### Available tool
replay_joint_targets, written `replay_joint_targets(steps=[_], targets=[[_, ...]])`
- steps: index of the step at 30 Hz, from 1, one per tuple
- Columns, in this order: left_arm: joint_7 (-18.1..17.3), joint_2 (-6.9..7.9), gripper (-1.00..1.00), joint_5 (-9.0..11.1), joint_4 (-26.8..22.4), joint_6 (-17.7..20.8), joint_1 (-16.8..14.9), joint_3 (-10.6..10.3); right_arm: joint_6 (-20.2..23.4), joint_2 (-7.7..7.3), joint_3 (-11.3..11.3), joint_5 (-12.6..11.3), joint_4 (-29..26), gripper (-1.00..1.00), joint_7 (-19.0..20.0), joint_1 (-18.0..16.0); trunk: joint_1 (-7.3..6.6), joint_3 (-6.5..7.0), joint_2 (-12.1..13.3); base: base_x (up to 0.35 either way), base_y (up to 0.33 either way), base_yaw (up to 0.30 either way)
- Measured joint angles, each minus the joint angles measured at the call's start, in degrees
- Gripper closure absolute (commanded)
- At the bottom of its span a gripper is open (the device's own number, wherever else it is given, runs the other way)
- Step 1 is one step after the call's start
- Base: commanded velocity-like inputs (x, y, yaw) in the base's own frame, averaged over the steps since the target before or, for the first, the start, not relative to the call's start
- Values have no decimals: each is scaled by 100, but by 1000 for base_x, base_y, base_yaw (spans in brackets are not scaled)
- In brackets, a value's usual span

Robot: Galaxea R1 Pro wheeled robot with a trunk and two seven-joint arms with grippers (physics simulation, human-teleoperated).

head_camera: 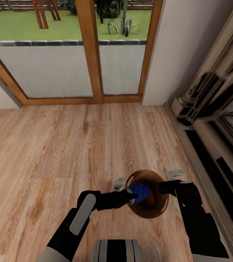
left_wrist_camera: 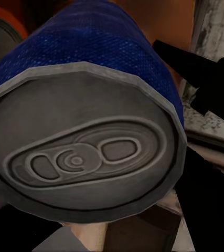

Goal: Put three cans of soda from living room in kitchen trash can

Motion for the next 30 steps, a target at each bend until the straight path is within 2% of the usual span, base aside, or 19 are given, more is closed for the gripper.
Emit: replay_joint_targets(steps=[2,8,9,23,26,27,28,29,30], targets=[[0,0,100,217,187,-133,-94,-2,0,-4,0,-1,0,100,0,0,0,0,0,0,0,0],[0,0,100,307,257,-183,-131,-3,0,-2,0,2,0,100,0,0,0,0,0,0,0,0],[0,0,-100,308,258,-181,-133,-3,0,-1,0,0,0,100,0,0,0,0,0,0,0,0],[0,0,-100,305,238,-163,-134,-16,-1,2,0,5,0,100,0,0,0,0,0,0,0,0],[-102,0,-100,306,135,-49,-127,-30,0,-2,0,-1,0,100,0,0,0,0,0,0,0,0],[-204,0,-100,314,-27,141,-126,-25,0,-4,0,-1,0,100,0,0,0,0,0,0,0,0],[-394,29,-100,326,-303,375,-126,-17,0,-4,0,3,0,100,0,0,0,0,0,0,0,0],[-548,140,-100,308,-553,470,-126,-13,-2,-5,0,10,0,100,0,0,0,0,0,0,0,0],[-738,441,-100,303,-928,549,-127,-15,-2,-5,0,16,0,100,0,0,0,0,0,0,0,0]])
